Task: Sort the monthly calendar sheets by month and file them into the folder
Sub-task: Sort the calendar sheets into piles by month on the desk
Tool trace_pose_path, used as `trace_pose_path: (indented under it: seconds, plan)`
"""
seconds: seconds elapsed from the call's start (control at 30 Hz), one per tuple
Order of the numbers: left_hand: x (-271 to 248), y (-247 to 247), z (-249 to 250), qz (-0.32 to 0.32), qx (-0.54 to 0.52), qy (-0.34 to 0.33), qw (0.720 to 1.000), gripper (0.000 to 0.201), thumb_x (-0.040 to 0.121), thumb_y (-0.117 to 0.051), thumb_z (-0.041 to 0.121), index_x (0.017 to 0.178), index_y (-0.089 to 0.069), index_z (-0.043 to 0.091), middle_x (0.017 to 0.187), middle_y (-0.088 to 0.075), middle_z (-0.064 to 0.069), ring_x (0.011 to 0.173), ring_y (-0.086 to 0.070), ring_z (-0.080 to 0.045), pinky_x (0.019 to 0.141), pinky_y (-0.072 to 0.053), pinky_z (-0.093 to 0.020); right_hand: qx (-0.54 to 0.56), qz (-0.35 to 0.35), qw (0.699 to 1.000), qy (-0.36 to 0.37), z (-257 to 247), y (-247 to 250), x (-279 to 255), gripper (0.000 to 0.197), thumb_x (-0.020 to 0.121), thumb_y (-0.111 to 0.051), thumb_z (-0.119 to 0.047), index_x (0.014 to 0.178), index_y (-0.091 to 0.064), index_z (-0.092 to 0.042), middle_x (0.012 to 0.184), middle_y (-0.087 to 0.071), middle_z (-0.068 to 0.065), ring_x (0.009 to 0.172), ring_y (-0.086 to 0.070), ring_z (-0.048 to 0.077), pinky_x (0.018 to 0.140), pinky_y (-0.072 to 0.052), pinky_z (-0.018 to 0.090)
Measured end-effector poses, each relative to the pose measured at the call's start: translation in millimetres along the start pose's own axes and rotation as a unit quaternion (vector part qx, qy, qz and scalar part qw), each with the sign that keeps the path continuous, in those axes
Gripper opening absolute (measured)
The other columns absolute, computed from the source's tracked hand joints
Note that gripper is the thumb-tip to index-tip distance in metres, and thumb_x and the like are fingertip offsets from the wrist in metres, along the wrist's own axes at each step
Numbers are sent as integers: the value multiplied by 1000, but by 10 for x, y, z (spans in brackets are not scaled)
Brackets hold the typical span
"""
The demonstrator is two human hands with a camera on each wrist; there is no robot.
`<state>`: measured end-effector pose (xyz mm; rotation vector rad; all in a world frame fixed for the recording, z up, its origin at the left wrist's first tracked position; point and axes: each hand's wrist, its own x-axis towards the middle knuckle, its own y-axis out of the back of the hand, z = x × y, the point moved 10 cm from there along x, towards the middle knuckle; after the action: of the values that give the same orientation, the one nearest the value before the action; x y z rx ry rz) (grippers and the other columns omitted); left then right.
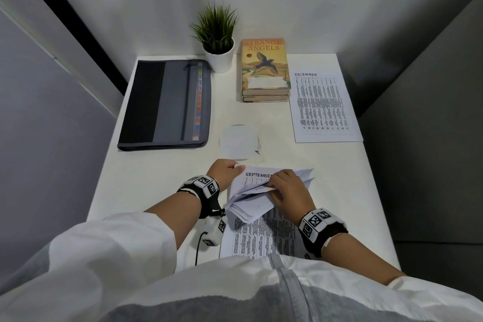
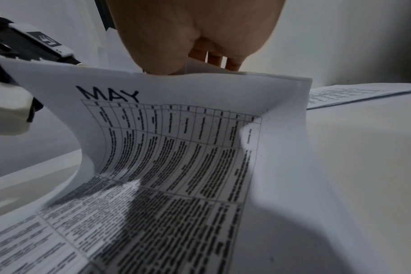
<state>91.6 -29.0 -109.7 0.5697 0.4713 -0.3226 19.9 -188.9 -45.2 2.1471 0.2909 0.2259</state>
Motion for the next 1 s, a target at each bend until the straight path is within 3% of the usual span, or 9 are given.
trace_pose_path:
  seconds: [0.17, 0.3, 0.47, 0.6, 0.67, 0.73, 0.8, 0.93, 1.0]
  plan:
    - [17, 9, 39, 7, 12, -17, 1000, 23, 89, -68, 23, 68, -62, 14, 57, -51, 8, 54, -47, -6, 50, -34, -14, 25, -1, 999, -24, 68, -18, -10, 11, 79, -67, -10, 89, -63, -10, 96, -61, 3, 87, -58, 28, 73, -47, 35]
    - [1, -59, 56, -7, -25, -24, 999, 13, 81, -77, 17, 85, -67, 9, 80, -67, -2, 71, -60, -12, 65, -46, -18, 28, -3, 999, -25, 82, -43, -6, 13, 78, -68, -9, 90, -65, -10, 117, -61, 5, 96, -60, 29, 84, -48, 36]
    - [6, -21, 30, 6, -51, -16, 999, 12, 87, -71, 21, 89, -72, 9, 67, -63, 11, 63, -56, -3, 64, -44, -16, 19, -6, 1000, -20, 70, -32, -5, 13, 76, -69, -8, 87, -64, -12, 89, -63, 1, 92, -54, 25, 76, -46, 35]
    - [38, 20, -26, 8, -21, -1, 1000, 22, 91, -64, 17, 71, -65, 10, 62, -55, 1, 59, -49, -12, 62, -38, -22, 25, -12, 999, -27, 103, -47, 13, 11, 79, -67, -11, 90, -63, -13, 93, -61, 1, 87, -57, 25, 72, -46, 33]
    - [43, 22, -10, 14, -20, -10, 1000, 14, 88, -69, 16, 75, -67, 11, 57, -55, 11, 53, -51, -1, 55, -39, -14, 31, -10, 999, -21, 101, -53, 22, 12, 78, -68, -10, 90, -64, -12, 105, -62, 2, 89, -60, 25, 74, -48, 32]
    - [35, -13, 35, 5, -25, -23, 999, 9, 82, -75, 15, 84, -69, 9, 69, -63, 6, 63, -56, -3, 63, -44, -16, 29, -9, 999, -18, 93, -56, 34, 13, 78, -69, -10, 90, -65, -11, 117, -62, 4, 96, -61, 26, 81, -49, 34]
    - [30, -57, 39, -7, -33, -23, 999, 16, 78, -79, 15, 86, -68, 6, 79, -65, -2, 71, -57, -11, 72, -46, -25, 22, -14, 1000, -14, 82, -68, 55, 12, 77, -69, -11, 89, -65, -12, 112, -65, 5, 97, -59, 28, 83, -48, 38]
    - [32, -20, -11, 7, -49, -5, 999, 14, 84, -74, 23, 90, -73, 9, 73, -65, 7, 68, -58, -7, 65, -45, -18, 7, -23, 1000, -8, 68, -81, 69, 10, 78, -68, -11, 86, -62, -13, 89, -62, 2, 92, -54, 25, 76, -45, 38]
    - [47, 20, -56, 10, -44, 10, 999, 19, 90, -65, 22, 87, -72, 5, 73, -63, -1, 69, -55, -14, 66, -42, -23, 13, -18, 1000, -15, 90, -72, 65, 10, 79, -68, -12, 88, -62, -13, 89, -61, 2, 90, -54, 25, 74, -45, 35]
